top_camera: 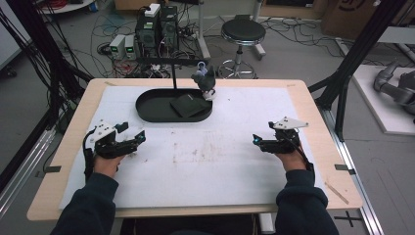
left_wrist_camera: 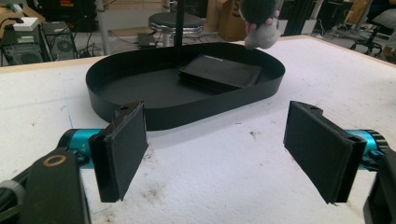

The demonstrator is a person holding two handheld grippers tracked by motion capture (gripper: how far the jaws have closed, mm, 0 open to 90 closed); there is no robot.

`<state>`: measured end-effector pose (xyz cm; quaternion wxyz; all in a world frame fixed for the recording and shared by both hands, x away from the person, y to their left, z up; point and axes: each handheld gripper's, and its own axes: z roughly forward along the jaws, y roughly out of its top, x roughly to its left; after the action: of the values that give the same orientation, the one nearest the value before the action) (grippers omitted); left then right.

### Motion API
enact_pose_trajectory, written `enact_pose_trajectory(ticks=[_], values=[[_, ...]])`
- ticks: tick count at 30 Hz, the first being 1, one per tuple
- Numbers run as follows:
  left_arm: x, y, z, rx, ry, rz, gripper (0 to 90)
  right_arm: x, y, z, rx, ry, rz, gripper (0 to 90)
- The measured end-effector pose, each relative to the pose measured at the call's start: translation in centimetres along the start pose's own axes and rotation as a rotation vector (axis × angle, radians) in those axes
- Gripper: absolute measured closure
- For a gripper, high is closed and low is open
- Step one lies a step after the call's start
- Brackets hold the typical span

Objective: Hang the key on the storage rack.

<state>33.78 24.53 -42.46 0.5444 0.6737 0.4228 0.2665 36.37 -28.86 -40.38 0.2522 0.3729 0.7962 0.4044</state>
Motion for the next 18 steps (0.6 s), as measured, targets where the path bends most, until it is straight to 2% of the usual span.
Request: enact_pose_trajectory(ticks=[4, 18], values=[[-0.04, -0.01, 0.03, 0.002, -0.006, 0.002, 21.5, 0.10, -0.21, 0.03, 0.003, -0.007, -0.012, 20.4], [0.12, -0.02, 0.11, 0.000, 0.002, -0.004, 21.5, 0.00, -0.42, -0.22, -0.013, -0.022, -0.003, 20.4]])
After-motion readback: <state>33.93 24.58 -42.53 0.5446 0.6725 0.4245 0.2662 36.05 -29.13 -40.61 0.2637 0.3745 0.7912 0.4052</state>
